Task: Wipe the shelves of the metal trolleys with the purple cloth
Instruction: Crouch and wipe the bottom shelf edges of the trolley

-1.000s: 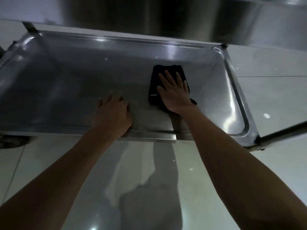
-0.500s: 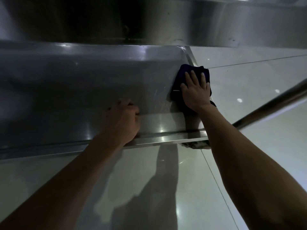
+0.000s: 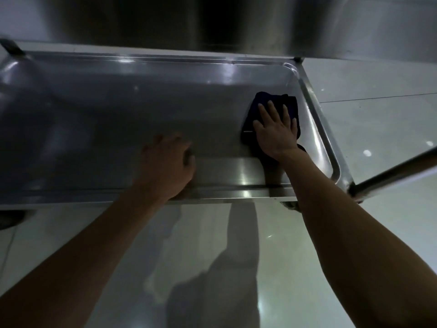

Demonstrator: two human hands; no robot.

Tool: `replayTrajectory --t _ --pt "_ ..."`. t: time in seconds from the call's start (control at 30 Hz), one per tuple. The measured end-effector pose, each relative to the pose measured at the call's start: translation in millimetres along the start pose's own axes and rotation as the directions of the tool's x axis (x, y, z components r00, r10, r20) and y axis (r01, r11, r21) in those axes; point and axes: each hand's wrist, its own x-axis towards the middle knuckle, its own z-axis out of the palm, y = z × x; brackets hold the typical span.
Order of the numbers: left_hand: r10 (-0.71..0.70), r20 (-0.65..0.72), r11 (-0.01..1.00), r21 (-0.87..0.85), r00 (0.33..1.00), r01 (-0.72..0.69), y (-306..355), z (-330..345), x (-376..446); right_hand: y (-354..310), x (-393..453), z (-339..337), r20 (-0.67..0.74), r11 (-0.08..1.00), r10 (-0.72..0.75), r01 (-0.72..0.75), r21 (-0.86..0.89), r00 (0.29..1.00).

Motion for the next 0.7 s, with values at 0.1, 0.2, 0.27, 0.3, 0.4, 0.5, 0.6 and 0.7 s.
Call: replayTrajectory --t 0.1,0.2,0.27,0.3,0.4,0.5,0.6,0.7 --pt "-0.156 -0.01 0.984 0.083 0.988 0.156 -49.5 -18.4 -24.3 -40.6 7.1 12.7 0.013 0.997 -0.064 0.065 -0.038 0.998" --pt "-0.122 0.12 0.99 0.085 0.985 0.112 -66.7 -20.3 -30.4 -107.2 20.6 31.6 0.046 0.981 -0.176 0.179 -0.074 0.983" --pt "-0.109 0.127 0.99 0.103 0.986 0.096 -70.8 -21.2 -25.7 -160.0 24.0 48.1 0.112 0.956 -0.276 0.285 -0.068 0.955" --pt "-0.101 0.114 0.989 0.123 0.988 0.087 -72.7 -20.8 -24.7 -183.3 22.8 56.5 0.145 0.94 -0.327 0.338 -0.057 0.934" --pt "-0.097 0.084 0.989 0.122 0.992 0.086 -75.7 -16.0 -33.4 -221.1 15.6 71.4 0.193 0.901 -0.422 0.433 -0.016 0.886" --pt "-0.13 0.094 0.983 0.142 0.987 0.116 -75.5 -12.1 -39.6 -211.3 13.8 68.4 0.194 0.897 -0.433 0.442 -0.003 0.88" --pt "-0.142 0.144 0.982 0.146 0.979 0.121 -71.8 -12.7 -35.1 -184.9 4.2 61.3 0.171 0.916 -0.393 0.4 -0.011 0.904" --pt "-0.18 0.177 0.977 0.147 0.968 0.154 -66.9 -11.4 -34.2 -148.0 -13.0 48.8 0.147 0.948 -0.311 0.317 -0.02 0.939"
